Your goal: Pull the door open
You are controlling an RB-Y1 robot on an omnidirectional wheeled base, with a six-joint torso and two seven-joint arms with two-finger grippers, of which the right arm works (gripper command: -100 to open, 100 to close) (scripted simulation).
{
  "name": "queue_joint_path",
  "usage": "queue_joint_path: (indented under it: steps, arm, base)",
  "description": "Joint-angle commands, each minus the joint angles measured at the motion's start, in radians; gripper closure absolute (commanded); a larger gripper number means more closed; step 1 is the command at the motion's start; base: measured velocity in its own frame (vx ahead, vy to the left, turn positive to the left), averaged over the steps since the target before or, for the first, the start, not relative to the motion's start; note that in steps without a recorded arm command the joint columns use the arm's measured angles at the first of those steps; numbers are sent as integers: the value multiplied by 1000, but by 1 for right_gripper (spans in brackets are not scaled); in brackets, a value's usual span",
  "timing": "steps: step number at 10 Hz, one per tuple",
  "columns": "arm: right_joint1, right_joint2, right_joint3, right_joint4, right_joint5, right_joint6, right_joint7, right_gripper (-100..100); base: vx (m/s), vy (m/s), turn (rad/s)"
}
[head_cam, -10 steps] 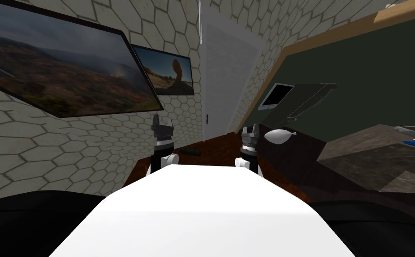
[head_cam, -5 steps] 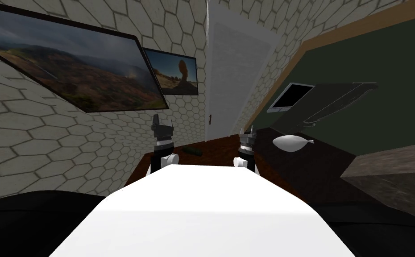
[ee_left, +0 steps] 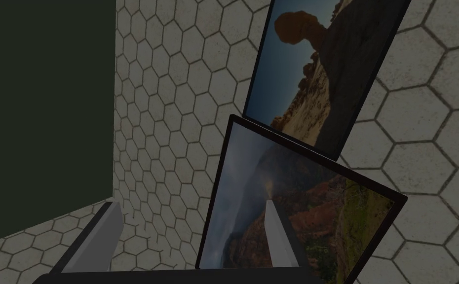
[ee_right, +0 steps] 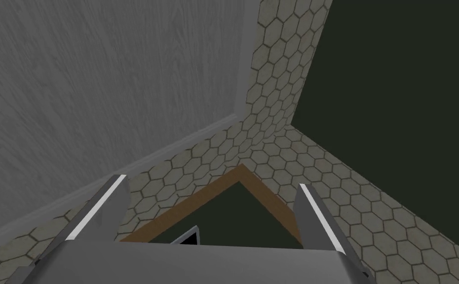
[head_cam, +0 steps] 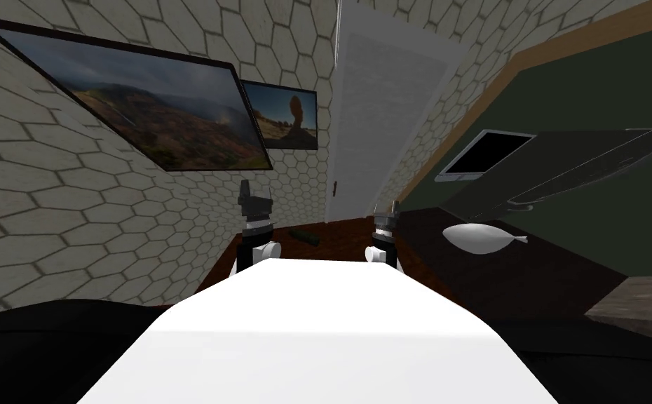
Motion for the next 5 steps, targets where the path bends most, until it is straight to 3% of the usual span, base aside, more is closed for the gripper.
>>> queue_joint_path:
  steps: [1, 5]
  arm:
    - [-17, -7, 2, 41, -28, -13, -26, -100]
    - [-55, -25, 8, 140, -100, -43, -87, -100]
  base:
    - [17, -81, 190]
    - [18, -83, 190]
